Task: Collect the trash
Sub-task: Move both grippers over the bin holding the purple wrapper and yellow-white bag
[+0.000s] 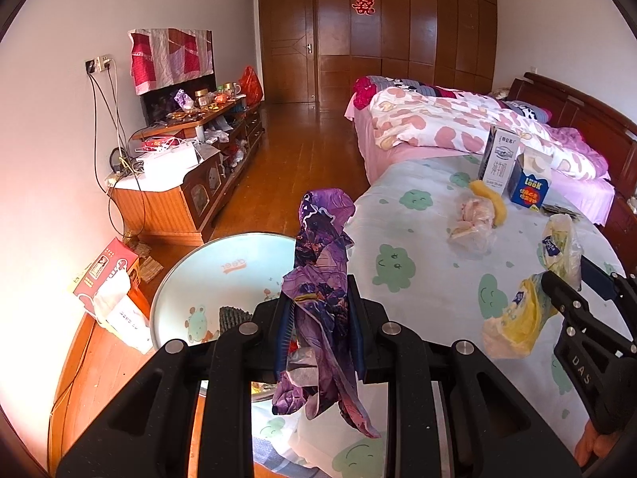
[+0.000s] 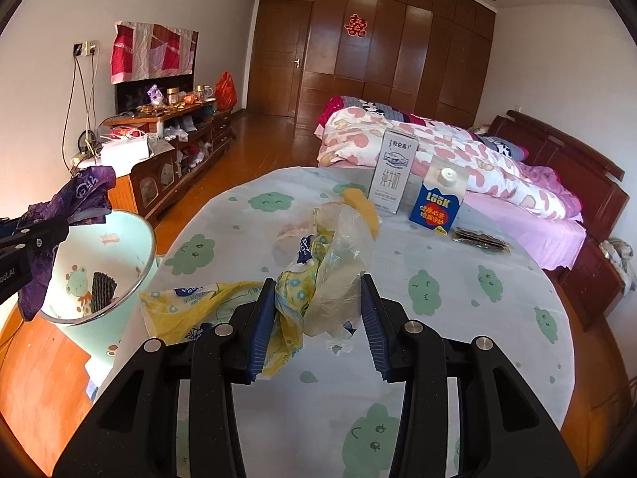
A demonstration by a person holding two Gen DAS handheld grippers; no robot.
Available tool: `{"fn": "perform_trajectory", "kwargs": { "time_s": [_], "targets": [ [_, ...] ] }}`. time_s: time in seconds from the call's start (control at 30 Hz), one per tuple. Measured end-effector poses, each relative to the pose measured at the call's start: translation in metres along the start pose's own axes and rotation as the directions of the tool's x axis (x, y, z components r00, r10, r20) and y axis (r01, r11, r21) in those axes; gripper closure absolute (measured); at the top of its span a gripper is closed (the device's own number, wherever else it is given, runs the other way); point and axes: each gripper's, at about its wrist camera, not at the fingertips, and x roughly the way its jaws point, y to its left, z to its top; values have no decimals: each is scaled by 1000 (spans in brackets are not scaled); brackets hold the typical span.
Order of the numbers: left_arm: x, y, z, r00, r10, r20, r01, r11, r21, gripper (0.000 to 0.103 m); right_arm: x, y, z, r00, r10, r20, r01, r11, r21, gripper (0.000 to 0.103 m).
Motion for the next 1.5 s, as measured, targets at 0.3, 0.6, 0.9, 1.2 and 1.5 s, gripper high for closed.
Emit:
{"fn": "perform_trajectory", "kwargs": {
  "time_s": [0.3,0.6,0.9,1.2,1.5],
  "targets": [
    [6,16,10,1000,22,19,-22,1000,-7,79,-1,24,9,1000,27,10,-27,999,-33,61],
    [19,46,9,998,55,-7,-55,996,-65,79,3,51,18,998,62,17,-60,996,-73,61],
    [32,80,10,995,86,-42,-91,987,-131,79,12,86,31,993,115,24,-111,986,-121,60],
    [46,102,5,990,119,-80,-131,976,-172,79,29,118,43,988,156,18,-152,978,-145,60],
    [68,108,-3,984,121,-131,-144,973,-182,79,63,152,51,984,174,-39,-178,968,-174,59]
  ]
}}
